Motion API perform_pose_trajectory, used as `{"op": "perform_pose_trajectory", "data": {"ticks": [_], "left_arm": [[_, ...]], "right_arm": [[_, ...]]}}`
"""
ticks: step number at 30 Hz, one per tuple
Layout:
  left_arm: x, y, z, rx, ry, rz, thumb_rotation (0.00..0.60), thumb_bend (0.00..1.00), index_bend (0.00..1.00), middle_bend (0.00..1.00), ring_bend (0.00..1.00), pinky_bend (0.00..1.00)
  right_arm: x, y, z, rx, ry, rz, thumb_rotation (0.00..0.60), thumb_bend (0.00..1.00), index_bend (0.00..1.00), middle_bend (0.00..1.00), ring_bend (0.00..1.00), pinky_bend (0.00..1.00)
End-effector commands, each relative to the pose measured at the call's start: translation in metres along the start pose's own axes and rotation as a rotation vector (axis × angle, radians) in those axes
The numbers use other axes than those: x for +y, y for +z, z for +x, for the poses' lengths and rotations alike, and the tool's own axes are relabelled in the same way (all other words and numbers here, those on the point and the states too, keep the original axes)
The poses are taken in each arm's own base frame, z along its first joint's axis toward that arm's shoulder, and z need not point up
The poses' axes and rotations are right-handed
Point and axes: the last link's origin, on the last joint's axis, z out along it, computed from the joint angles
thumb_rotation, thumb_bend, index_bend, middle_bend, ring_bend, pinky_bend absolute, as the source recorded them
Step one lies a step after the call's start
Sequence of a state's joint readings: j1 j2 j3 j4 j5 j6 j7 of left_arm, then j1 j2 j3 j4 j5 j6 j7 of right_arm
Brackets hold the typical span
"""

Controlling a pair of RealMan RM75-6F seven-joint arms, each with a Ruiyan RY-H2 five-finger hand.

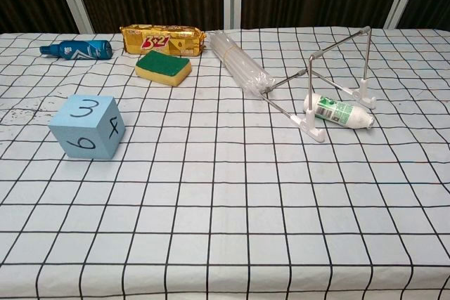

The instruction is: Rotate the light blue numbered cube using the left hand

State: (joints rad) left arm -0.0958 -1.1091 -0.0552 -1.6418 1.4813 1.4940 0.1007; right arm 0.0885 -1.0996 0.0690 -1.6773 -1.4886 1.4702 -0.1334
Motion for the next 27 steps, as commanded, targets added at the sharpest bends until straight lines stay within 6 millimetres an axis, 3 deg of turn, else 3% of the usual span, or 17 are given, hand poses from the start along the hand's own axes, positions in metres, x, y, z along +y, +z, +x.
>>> {"op": "perform_pose_trajectory", "data": {"ticks": [1, 5, 8, 11, 13, 16, 27], "left_arm": [[-0.001, -0.001, -0.002, -0.006, -0.002, 0.005, 0.600, 0.00, 0.06, 0.00, 0.00, 0.05], [-0.003, -0.001, -0.003, 0.000, -0.007, 0.011, 0.600, 0.00, 0.06, 0.00, 0.00, 0.07], [-0.001, 0.000, -0.004, 0.008, -0.010, 0.007, 0.600, 0.00, 0.06, 0.07, 0.07, 0.21], [0.002, 0.002, -0.004, 0.013, -0.011, 0.016, 0.600, 0.02, 0.06, 0.34, 0.39, 0.49], [0.008, 0.001, -0.007, -0.023, -0.037, 0.015, 0.600, 0.15, 0.08, 0.66, 0.73, 0.75], [0.016, -0.005, -0.013, -0.105, -0.071, -0.012, 0.600, 0.35, 0.14, 0.86, 0.89, 0.88], [0.060, -0.019, -0.042, -0.418, -0.055, -0.178, 0.600, 0.43, 0.10, 0.88, 0.91, 0.90]], "right_arm": [[-0.001, 0.000, -0.002, -0.008, -0.003, 0.003, 0.600, 0.22, 0.00, 0.00, 0.00, 0.00], [-0.001, 0.001, 0.001, 0.002, -0.007, 0.006, 0.600, 0.22, 0.00, 0.00, 0.00, 0.00], [0.000, 0.001, 0.005, 0.017, -0.004, 0.003, 0.600, 0.22, 0.00, 0.00, 0.00, 0.00], [0.002, 0.001, 0.008, 0.029, 0.003, -0.004, 0.600, 0.22, 0.00, 0.00, 0.00, 0.00], [0.003, 0.001, 0.009, 0.031, 0.004, -0.007, 0.600, 0.22, 0.00, 0.00, 0.00, 0.00], [0.007, 0.001, 0.011, 0.038, -0.008, -0.009, 0.600, 0.22, 0.00, 0.00, 0.00, 0.00], [0.017, 0.004, 0.018, 0.054, 0.006, -0.038, 0.600, 0.22, 0.00, 0.00, 0.00, 0.00]]}}
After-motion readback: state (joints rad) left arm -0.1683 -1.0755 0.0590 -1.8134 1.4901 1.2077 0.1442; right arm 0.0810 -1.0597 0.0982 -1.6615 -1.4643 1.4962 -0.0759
